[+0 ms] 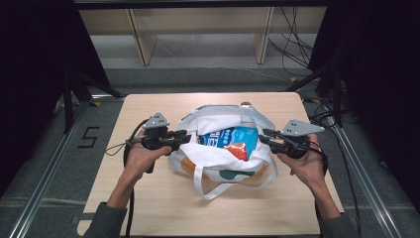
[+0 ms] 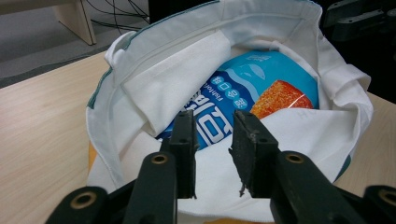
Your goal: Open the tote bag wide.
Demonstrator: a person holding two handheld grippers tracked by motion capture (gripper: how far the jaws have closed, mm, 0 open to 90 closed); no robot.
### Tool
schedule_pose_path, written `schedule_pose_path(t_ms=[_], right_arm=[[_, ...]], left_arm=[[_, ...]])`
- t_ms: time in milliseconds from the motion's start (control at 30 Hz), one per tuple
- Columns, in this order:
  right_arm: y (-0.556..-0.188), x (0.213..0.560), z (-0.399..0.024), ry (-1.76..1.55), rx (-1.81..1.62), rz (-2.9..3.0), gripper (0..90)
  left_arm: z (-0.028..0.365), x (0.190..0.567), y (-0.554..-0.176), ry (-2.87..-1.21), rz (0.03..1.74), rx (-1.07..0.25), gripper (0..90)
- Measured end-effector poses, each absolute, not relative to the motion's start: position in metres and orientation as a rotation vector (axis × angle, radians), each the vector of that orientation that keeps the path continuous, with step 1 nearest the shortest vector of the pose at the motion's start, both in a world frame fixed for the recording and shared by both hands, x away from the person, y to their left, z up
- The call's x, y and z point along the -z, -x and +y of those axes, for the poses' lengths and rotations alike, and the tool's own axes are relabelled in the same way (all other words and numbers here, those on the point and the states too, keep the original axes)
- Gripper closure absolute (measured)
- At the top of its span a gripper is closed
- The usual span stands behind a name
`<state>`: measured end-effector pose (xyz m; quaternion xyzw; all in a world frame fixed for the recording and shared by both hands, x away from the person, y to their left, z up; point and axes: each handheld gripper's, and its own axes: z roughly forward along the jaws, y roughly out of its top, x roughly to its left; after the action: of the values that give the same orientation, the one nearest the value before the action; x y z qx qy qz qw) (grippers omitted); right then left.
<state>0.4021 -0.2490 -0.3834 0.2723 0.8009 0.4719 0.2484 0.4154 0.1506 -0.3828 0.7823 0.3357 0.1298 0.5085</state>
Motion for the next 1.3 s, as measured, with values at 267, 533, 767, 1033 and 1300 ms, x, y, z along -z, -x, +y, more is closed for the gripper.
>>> schedule_pose_path(t_ms=[267,533,767,1033,1300], right_arm=[[-0.397,0.382,-0.256,-0.773,-1.308,2.109,45.5],[-0.389,0.383,-0.261,-0.819,-1.307,2.080,38.8],[-0.383,0.386,-0.263,-0.859,-1.293,2.075,33.5],[-0.371,0.393,-0.267,-0.893,-1.285,2.038,29.1],[-0.359,0.399,-0.264,-0.902,-1.281,2.055,29.1]], left_arm=[[0.154,0.384,-0.405,-1.845,0.795,-0.293,48.0],[0.155,0.379,-0.388,-1.835,0.787,-0.316,38.8],[0.159,0.385,-0.369,-1.847,0.791,-0.343,33.6],[0.169,0.397,-0.353,-1.847,0.792,-0.361,31.4],[0.171,0.405,-0.346,-1.844,0.794,-0.372,28.8]])
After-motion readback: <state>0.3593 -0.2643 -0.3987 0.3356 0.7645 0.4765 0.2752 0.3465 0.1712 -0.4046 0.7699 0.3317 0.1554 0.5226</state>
